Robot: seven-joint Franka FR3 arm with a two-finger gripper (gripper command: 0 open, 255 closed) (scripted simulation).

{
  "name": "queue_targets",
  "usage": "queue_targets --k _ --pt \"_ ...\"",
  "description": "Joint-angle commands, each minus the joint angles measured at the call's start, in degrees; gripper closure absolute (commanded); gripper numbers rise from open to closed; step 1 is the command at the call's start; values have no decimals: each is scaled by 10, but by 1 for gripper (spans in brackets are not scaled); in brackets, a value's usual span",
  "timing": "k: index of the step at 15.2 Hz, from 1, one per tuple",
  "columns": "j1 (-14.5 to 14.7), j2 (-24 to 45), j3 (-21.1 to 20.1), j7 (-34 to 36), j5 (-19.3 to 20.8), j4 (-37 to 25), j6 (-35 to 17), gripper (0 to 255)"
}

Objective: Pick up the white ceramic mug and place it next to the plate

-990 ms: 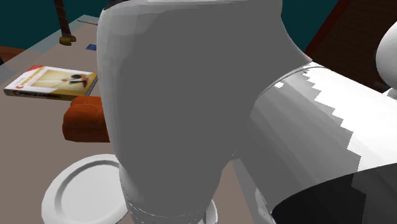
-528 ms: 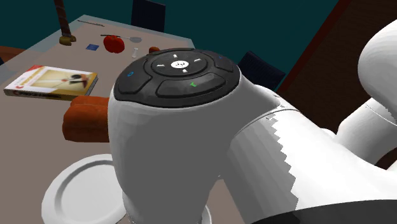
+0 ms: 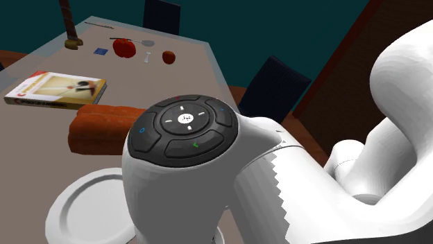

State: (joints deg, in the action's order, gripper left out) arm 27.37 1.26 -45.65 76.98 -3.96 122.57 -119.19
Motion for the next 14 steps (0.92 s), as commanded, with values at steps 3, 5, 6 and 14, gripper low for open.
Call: queue_targets --k 3,5,6,14 --pt "0 0 0 0 0 1 -2 255" --pt "0 0 0 0 0 1 -2 255" --pt "0 0 0 0 0 1 -2 255" --pt "-3 -17 2 -9 -12 -25 37 0"
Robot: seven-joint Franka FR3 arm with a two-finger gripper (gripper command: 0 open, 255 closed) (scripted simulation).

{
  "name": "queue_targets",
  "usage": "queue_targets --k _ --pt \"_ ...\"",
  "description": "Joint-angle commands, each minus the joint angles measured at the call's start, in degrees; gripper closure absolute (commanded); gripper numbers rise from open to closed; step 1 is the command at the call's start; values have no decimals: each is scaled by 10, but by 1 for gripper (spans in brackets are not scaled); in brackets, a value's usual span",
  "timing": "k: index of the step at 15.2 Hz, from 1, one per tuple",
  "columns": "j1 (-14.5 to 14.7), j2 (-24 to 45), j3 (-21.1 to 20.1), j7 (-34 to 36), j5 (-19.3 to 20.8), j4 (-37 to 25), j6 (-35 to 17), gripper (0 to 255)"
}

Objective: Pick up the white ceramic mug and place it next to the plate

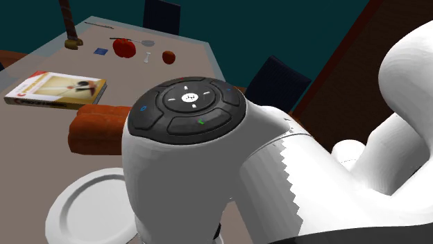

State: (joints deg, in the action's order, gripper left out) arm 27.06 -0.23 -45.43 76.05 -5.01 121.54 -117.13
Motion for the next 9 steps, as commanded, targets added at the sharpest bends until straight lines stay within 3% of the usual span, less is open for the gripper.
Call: queue_targets --k 1,9 --pt "-2 -9 2 -4 -6 -28 36 0" --pt "-3 -14 3 -6 -8 -40 51 0"
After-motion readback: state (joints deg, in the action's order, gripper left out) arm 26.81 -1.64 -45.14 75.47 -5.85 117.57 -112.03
